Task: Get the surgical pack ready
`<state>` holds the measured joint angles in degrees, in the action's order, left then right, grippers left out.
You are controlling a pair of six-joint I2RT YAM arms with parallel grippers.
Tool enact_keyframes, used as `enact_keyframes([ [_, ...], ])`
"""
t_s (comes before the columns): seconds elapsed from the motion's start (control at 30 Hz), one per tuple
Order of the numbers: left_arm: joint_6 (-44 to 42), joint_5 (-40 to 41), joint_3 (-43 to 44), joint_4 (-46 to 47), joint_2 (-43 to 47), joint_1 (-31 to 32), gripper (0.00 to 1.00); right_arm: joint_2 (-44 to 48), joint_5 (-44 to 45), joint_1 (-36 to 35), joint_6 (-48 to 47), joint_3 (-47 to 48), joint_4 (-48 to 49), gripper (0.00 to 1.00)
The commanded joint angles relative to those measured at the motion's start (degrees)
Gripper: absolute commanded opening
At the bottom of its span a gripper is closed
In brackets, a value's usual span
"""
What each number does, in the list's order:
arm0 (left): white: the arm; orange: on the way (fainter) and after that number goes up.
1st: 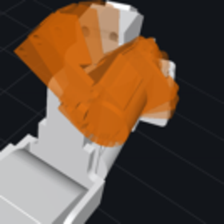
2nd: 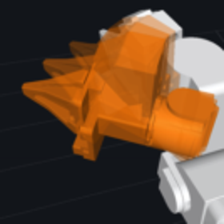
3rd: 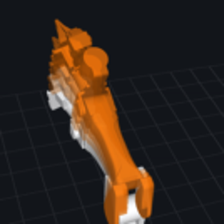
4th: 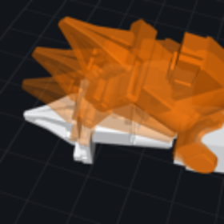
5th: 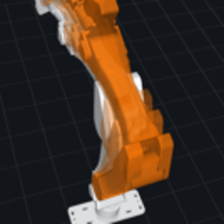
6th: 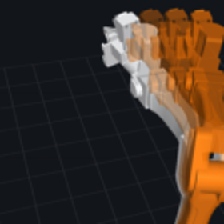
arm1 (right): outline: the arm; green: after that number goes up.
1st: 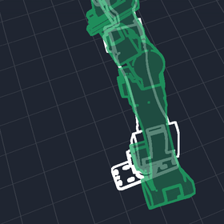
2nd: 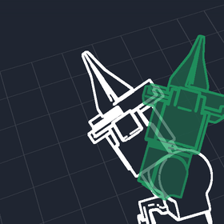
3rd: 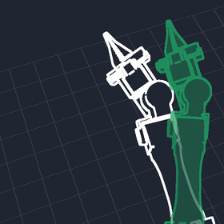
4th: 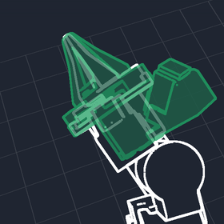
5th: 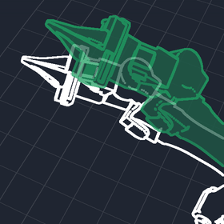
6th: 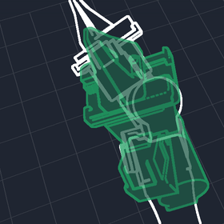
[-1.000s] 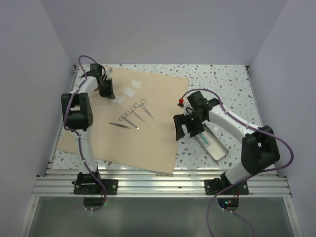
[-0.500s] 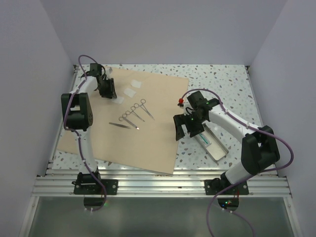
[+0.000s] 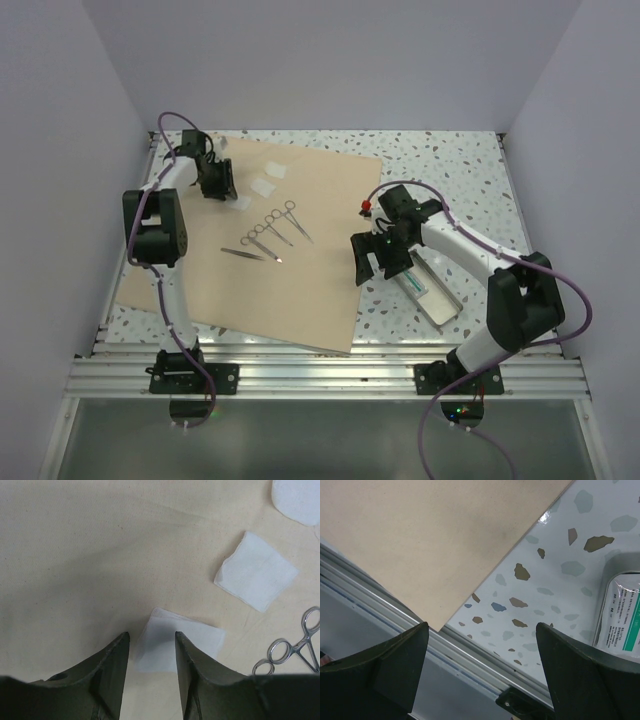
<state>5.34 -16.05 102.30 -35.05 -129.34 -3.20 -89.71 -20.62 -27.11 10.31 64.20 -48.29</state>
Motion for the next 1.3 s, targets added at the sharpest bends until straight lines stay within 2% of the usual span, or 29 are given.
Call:
enact_keyframes([
  [0.0,-1.13,0.41,-4.47,1.91,1.37,0.48,0.45,-0.38,-1.79,-0.22,0.33,-0.22,1.36,0.91],
  [0.2,-1.39,1.55,-6.68,2.88,1.28,1.79,0.38,-0.73,-1.79,-0.13,0.33,0.48,1.27,0.91],
  [0.5,-0.60,2.69,-7.12,3.32,3.74,2.67,0.20,-0.46,-1.53,-0.22,0.24,-0.04,1.27,0.91],
  [0.67,-0.07,2.70,-6.33,3.32,6.03,2.67,0.16,-0.55,-1.44,-0.22,0.24,0.74,1.10,0.91],
  [0.8,0.54,2.17,-5.18,2.27,6.64,2.67,0.01,-0.55,-1.00,-0.22,-0.11,1.53,0.74,0.91],
  [0.97,1.86,2.34,-5.62,1.65,8.84,2.59,0.00,-0.90,-0.56,-0.22,-0.37,1.89,1.18,0.91],
  [1.27,6.17,2.53,-11.33,3.49,19.55,2.85,0.00,-2.57,-0.64,-0.22,0.33,5.22,1.36,0.86],
])
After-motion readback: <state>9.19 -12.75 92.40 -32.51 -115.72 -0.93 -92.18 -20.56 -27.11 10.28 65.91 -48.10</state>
